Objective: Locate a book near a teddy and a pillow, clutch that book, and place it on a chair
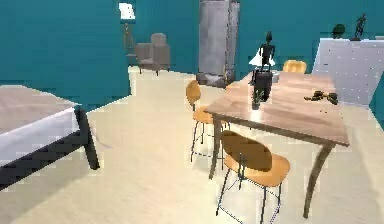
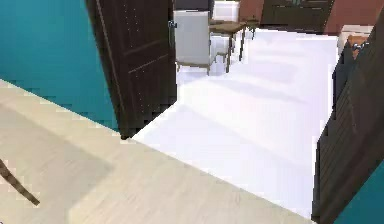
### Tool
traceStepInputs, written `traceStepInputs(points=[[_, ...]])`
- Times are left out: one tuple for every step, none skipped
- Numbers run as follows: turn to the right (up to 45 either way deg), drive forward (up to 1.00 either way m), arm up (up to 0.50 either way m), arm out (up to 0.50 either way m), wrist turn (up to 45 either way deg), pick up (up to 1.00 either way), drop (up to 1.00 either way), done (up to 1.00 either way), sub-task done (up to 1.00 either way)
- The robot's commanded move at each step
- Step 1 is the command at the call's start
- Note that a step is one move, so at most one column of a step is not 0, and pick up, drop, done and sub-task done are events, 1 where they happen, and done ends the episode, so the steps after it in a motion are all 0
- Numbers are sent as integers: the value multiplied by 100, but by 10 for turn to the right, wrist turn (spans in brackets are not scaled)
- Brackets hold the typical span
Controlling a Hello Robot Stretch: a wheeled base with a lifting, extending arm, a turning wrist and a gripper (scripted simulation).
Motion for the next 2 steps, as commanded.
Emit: traceStepInputs(points=[[-450,0,0,0,0,0,0,0,0],[-150,0,0,0,0,0,0,0,0]])
